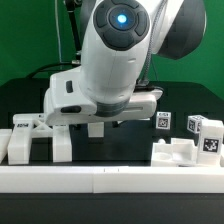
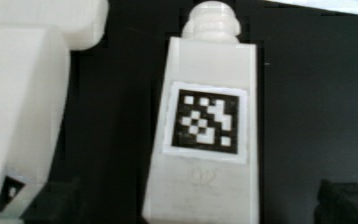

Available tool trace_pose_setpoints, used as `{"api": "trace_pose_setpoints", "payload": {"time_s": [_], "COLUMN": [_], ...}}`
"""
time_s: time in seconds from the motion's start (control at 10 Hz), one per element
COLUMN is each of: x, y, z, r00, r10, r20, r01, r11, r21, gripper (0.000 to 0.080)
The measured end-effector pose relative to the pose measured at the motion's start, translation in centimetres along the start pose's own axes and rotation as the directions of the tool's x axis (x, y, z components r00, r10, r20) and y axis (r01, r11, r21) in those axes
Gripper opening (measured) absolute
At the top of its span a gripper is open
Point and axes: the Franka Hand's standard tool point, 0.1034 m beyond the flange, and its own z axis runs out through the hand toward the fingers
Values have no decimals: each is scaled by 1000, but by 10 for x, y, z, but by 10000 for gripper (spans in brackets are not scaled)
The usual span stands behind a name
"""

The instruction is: Assemble chair

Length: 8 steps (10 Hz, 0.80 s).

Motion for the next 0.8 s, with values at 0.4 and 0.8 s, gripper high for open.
{"api": "trace_pose_setpoints", "payload": {"time_s": [0.4,0.8], "x": [-2,-2], "y": [1,1], "z": [9,11], "r00": [1000,1000], "r10": [3,4], "r20": [9,12], "r01": [-3,-4], "r11": [1000,1000], "r21": [2,2], "gripper": [649,291]}}
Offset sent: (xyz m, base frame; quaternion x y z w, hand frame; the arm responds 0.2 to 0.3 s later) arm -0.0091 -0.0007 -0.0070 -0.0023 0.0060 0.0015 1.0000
